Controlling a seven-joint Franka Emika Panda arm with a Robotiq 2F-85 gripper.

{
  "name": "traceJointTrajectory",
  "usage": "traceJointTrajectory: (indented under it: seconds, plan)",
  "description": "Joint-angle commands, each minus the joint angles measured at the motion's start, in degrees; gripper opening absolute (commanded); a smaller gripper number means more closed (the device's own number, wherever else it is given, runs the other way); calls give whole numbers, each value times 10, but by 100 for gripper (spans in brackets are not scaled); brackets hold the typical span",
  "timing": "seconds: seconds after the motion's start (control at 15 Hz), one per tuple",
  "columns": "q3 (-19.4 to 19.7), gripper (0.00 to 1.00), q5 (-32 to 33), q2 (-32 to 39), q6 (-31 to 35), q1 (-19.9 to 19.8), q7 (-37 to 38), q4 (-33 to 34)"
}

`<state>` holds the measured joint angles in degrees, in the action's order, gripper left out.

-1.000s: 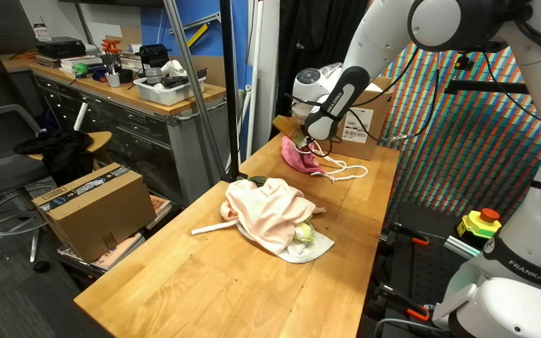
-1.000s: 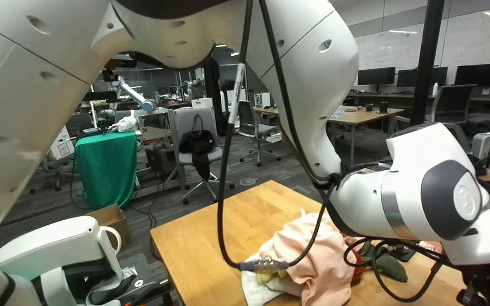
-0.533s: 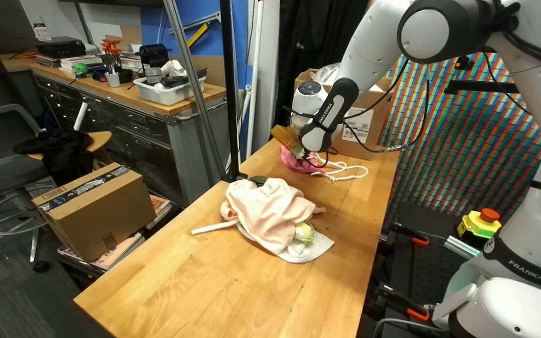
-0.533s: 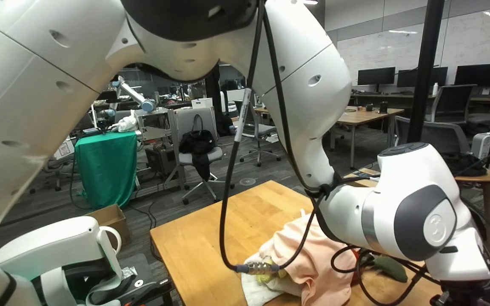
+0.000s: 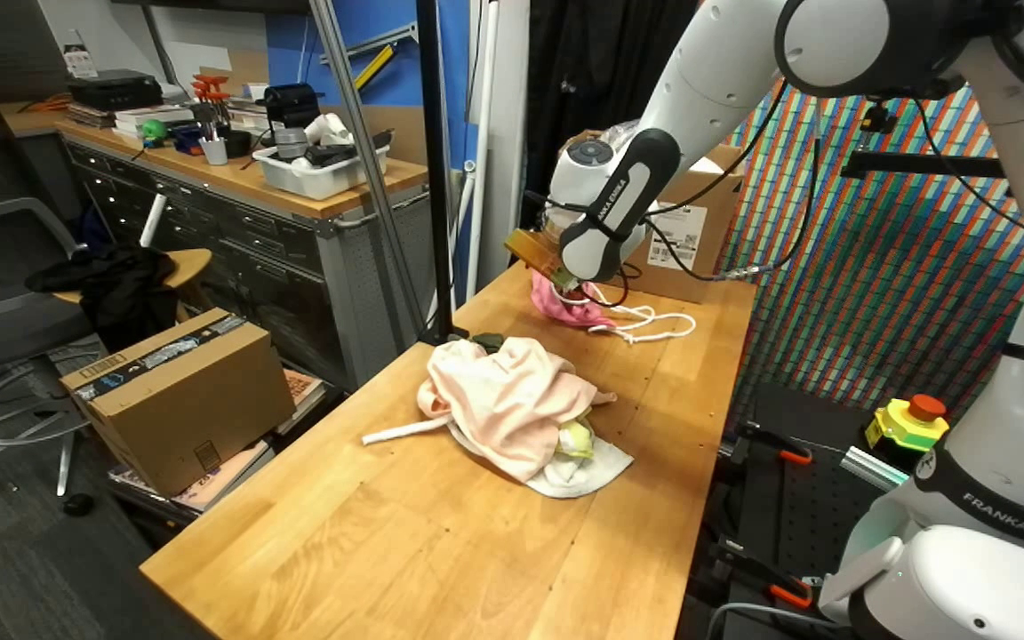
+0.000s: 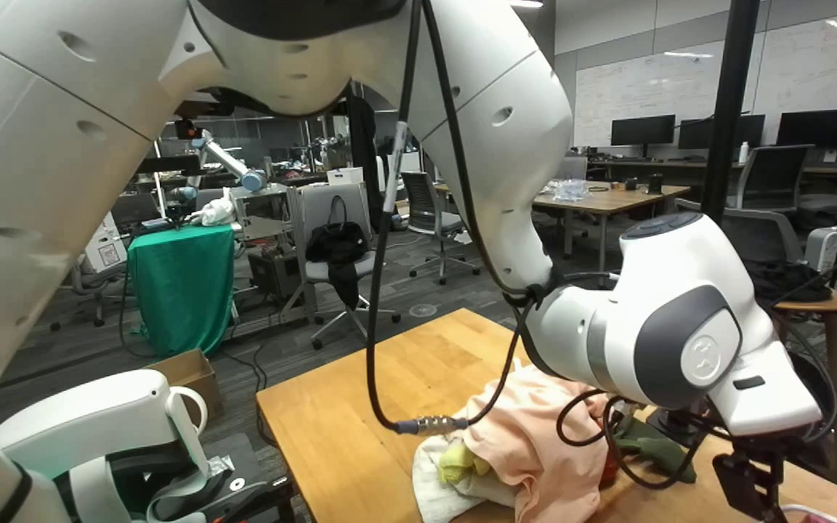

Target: Separate the pile of clothes on the table

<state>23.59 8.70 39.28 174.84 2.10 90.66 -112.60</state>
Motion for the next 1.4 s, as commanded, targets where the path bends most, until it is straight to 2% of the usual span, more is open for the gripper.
traceJointTrajectory:
  seconds: [0.0, 0.33, 0.4, 0.6, 0.73, 1.0, 1.2, 1.33]
  plan:
    - [20, 100, -24, -83, 6, 34, -73, -57]
    - [-23, 100, -23, -181, -48, 11, -199, -115]
    - [-44, 100, -26, -197, -68, -6, -239, -127]
    - [-92, 100, -49, -224, -120, -44, -343, -157]
    - [-103, 100, -58, -227, -164, -53, -401, -165]
    - [-80, 100, -4, -211, -272, -30, -443, -151]
    - [-61, 100, 82, -198, -350, -2, -409, -131]
    - [-68, 100, 114, -193, -379, 0, -412, -119]
